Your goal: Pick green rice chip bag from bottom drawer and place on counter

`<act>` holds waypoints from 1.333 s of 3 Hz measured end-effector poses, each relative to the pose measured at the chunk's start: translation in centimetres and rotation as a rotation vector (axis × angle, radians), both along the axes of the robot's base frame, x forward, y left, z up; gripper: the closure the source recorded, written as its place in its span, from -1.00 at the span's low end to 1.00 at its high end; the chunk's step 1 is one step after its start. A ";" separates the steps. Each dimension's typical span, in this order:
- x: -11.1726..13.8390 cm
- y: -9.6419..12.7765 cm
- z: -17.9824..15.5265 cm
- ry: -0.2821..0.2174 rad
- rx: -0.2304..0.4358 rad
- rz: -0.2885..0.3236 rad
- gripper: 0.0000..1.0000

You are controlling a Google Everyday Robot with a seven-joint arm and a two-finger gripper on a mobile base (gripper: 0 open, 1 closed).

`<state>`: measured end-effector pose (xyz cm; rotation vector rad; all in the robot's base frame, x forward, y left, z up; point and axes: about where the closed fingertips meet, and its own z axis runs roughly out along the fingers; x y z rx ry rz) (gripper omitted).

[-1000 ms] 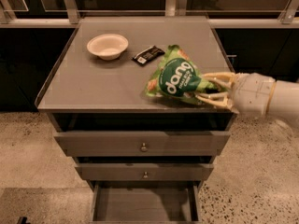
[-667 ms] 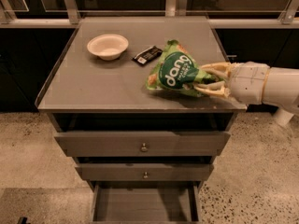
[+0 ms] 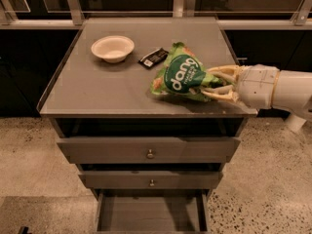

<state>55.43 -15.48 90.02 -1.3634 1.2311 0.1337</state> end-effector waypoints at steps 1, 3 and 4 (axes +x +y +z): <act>0.0 0.0 0.0 0.000 0.000 0.000 -0.31; 0.0 0.0 0.0 0.000 0.000 0.000 -1.00; 0.0 0.0 0.0 0.000 0.000 0.000 -1.00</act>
Offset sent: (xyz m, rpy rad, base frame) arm 0.0000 0.0000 0.0000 0.0000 0.0000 0.0000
